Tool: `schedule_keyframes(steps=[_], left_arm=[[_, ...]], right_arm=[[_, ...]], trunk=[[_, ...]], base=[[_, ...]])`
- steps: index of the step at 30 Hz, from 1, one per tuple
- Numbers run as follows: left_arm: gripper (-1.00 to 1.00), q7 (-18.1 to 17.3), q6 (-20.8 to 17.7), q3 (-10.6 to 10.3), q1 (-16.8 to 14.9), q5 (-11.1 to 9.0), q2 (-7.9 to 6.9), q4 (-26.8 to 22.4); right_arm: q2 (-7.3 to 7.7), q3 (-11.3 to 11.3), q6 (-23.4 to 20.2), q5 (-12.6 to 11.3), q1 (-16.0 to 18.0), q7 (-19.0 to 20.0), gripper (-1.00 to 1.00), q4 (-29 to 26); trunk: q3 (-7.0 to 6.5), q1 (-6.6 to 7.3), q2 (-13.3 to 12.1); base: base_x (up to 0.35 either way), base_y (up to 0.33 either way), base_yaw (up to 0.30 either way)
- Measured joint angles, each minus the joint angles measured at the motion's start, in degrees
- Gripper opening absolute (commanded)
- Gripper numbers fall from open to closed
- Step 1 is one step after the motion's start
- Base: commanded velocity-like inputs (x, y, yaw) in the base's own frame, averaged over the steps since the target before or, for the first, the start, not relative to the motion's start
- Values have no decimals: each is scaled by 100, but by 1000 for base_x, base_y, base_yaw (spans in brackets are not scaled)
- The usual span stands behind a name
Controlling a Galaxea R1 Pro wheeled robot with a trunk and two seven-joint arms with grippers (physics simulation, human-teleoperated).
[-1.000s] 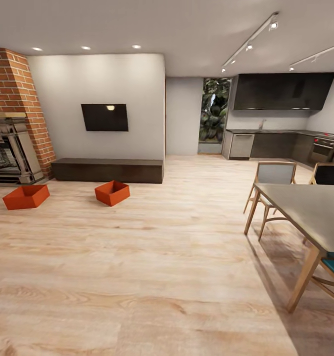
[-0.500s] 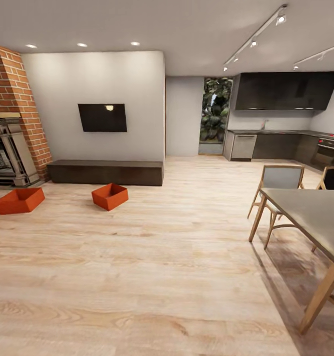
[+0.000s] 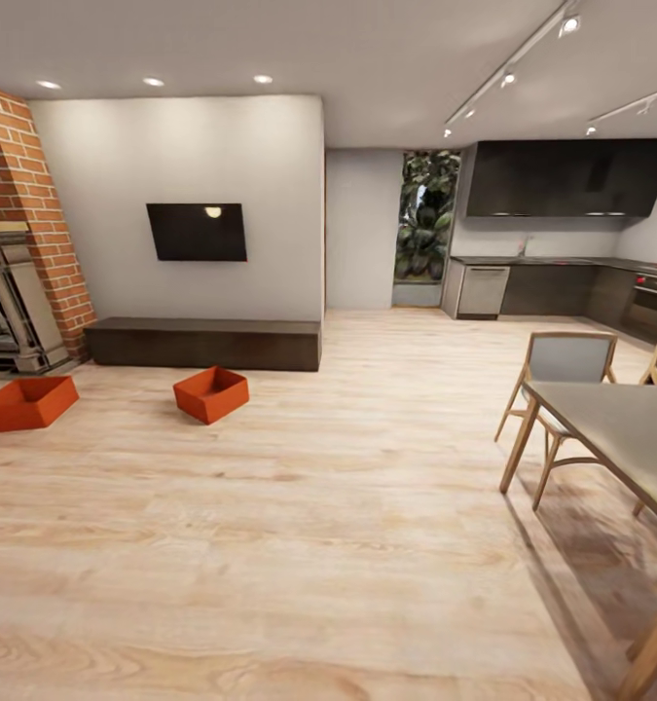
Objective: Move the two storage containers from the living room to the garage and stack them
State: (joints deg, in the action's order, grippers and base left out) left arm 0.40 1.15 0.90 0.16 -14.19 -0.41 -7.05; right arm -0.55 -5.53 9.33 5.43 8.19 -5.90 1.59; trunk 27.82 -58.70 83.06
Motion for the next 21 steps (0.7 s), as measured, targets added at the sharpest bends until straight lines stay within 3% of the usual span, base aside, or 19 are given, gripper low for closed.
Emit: schedule_keyframes(steps=[21], left_arm=[[100, 0, 18, 24, 0, -5, -3, 0]], right_arm=[[7, -16, 1, 84, 0, -14, 100, 0]], trunk=[[0, 0, 0]], base=[[322, 0, 0]])
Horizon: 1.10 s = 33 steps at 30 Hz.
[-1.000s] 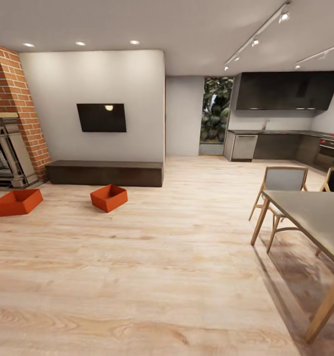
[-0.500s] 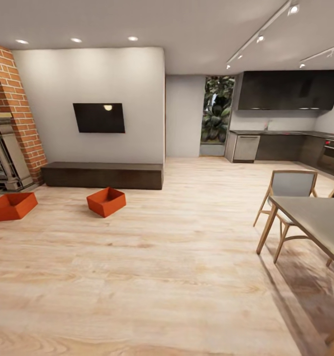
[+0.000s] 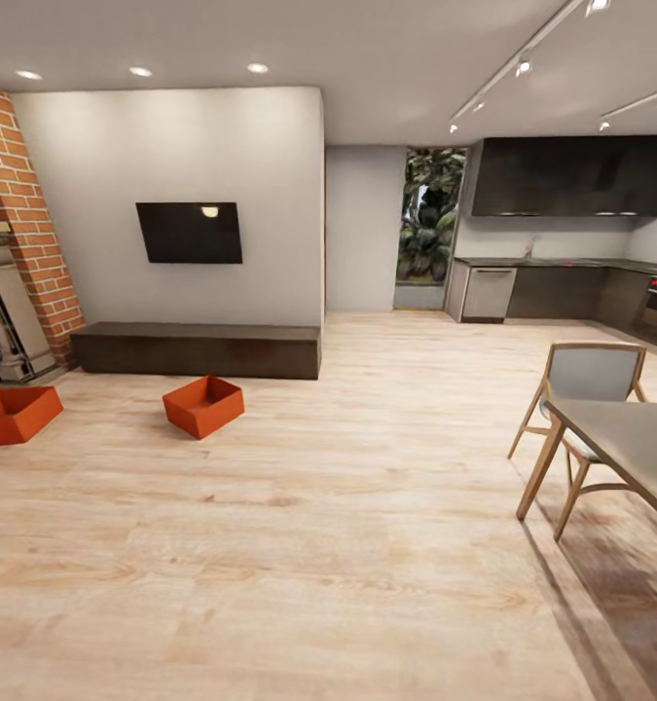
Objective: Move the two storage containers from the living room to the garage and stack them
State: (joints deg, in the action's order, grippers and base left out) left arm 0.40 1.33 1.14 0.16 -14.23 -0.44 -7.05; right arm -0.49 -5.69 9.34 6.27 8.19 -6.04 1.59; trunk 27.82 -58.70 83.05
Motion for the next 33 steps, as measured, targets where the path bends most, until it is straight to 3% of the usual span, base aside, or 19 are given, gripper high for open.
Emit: schedule_keyframes(steps=[25, 33], left_arm=[[100, 0, 5, 8, 0, -6, -1, 0], [100, 0, -9, 8, 0, -14, -1, 0]], right_arm=[[-10, 51, 8, -94, 0, 60, 100, 0], [-2, 49, 7, -94, 0, 68, 100, 0]], trunk=[[0, 0, 0], [0, 0, 0]], base=[[322, 0, 2], [322, 0, 227]])
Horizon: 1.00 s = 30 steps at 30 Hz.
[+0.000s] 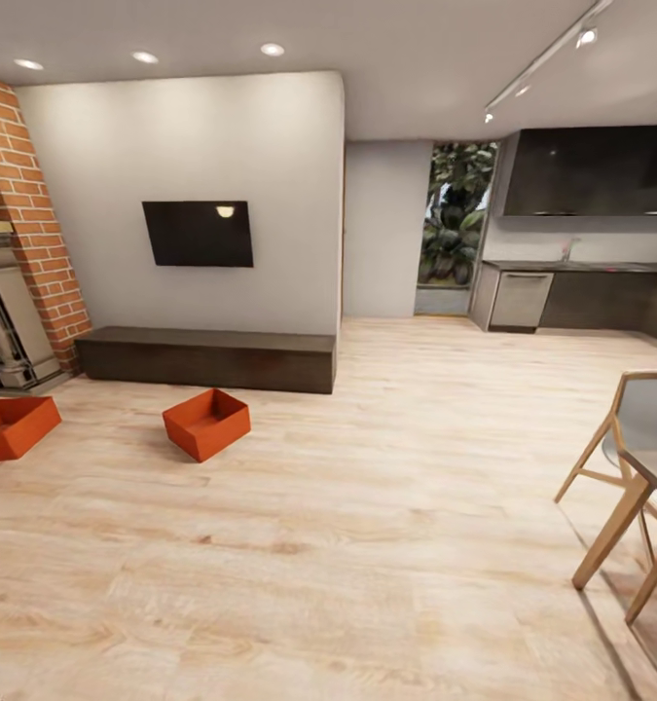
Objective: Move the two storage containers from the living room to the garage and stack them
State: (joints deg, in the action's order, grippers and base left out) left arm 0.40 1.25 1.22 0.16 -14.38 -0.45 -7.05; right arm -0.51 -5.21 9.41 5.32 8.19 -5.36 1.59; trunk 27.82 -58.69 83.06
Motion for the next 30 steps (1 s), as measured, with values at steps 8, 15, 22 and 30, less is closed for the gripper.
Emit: schedule_keyframes(steps=[8, 15, 22, 30], left_arm=[[100, 0, -4, 0, 0, 0, 0, 0], [100, 0, -9, 0, 0, 0, 0, 0], [100, 0, -9, 0, 0, 0, 0, 0], [100, 0, -7, 0, 0, 0, 0, 0]], right_arm=[[-2, 3, 0, 0, 0, 0, 100, 0], [2, -10, -11, 13, 0, -42, 100, 0], [5, -45, -9, 82, 0, -60, 100, -1], [7, -72, -10, 90, 0, -61, 100, -1]], trunk=[[0, 0, 0], [0, 0, 0], [0, 0, 0], [0, 0, 0]], base=[[322, 0, 258], [322, -10, 54], [321, -79, 3], [320, -91, 0]])
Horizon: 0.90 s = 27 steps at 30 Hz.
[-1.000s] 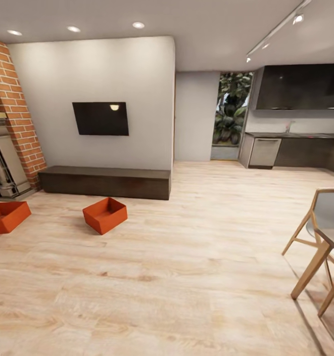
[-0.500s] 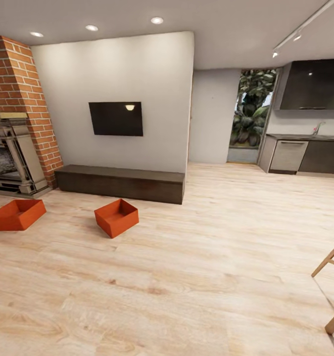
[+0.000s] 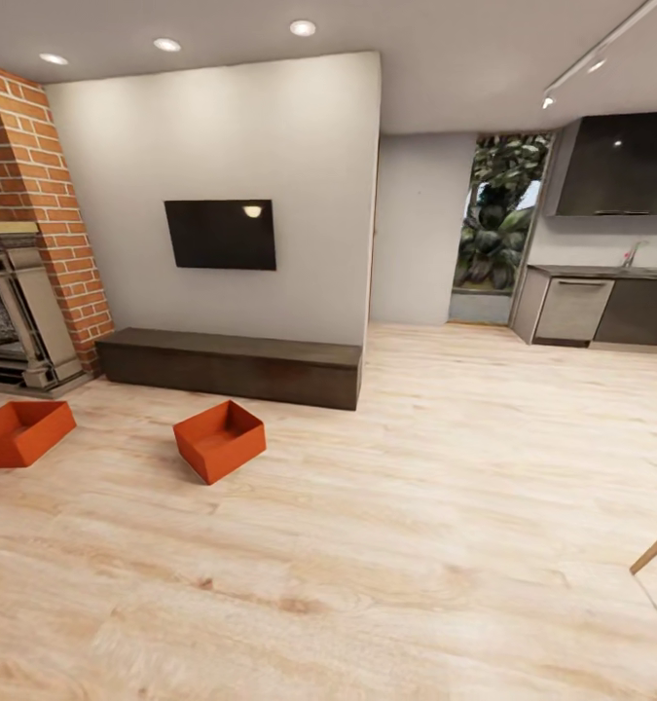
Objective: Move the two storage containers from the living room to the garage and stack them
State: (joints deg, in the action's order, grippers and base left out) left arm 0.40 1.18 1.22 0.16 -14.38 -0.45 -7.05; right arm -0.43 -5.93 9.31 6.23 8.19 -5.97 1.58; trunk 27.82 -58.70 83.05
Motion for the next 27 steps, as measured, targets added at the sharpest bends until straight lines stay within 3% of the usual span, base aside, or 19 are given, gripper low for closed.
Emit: schedule_keyframes(steps=[27], left_arm=[[100, 0, -3, 0, 0, 0, -7, 0]], right_arm=[[-10, 18, 10, -4, 0, -1, 100, -6]], trunk=[[0, 0, 0]], base=[[320, -91, 16]])
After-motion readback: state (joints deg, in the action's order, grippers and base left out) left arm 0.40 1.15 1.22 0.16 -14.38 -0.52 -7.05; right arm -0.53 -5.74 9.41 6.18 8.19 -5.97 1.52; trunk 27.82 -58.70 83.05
